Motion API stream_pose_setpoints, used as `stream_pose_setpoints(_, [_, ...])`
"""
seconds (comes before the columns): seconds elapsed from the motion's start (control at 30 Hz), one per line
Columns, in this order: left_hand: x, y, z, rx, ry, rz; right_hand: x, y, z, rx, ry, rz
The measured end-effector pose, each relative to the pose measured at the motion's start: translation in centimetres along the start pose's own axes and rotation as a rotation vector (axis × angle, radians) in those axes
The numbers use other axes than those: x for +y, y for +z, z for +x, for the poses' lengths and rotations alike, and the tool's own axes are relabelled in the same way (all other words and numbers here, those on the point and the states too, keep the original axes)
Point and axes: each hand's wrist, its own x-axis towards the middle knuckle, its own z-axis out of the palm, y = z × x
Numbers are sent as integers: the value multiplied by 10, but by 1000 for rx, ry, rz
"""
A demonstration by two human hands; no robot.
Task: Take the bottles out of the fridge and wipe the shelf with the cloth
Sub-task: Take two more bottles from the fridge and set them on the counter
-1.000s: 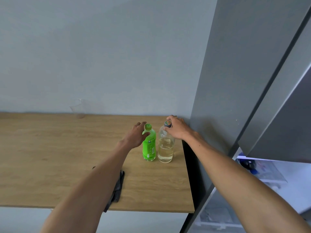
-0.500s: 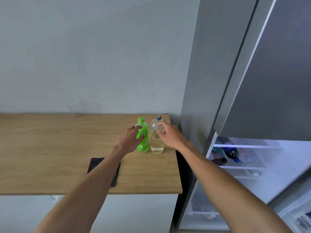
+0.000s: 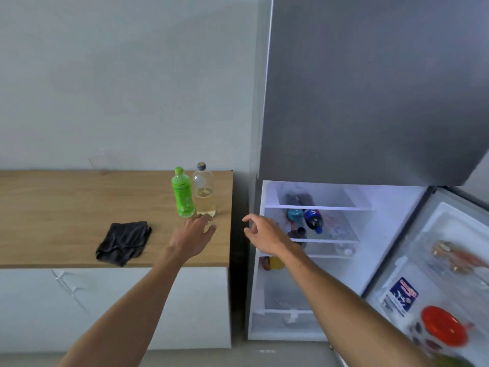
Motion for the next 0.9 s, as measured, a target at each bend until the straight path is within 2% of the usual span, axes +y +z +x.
stream_pose_setpoints(0.2, [89,56,-47,-71,33,-26,70,-30,-83,-15,131,-4])
stream_pose_setpoints(0.4, [151,112,-52,-181,87,-56,134,-54,-120,78,290,-28])
stream_pose_setpoints(0.67, [162,187,-3,-255,71,-51,213,-60,-99,69,399,-84])
stream_pose_setpoints(0.9, [152,259,59,-249,29,-64,282,-39,-40,190,396,-93])
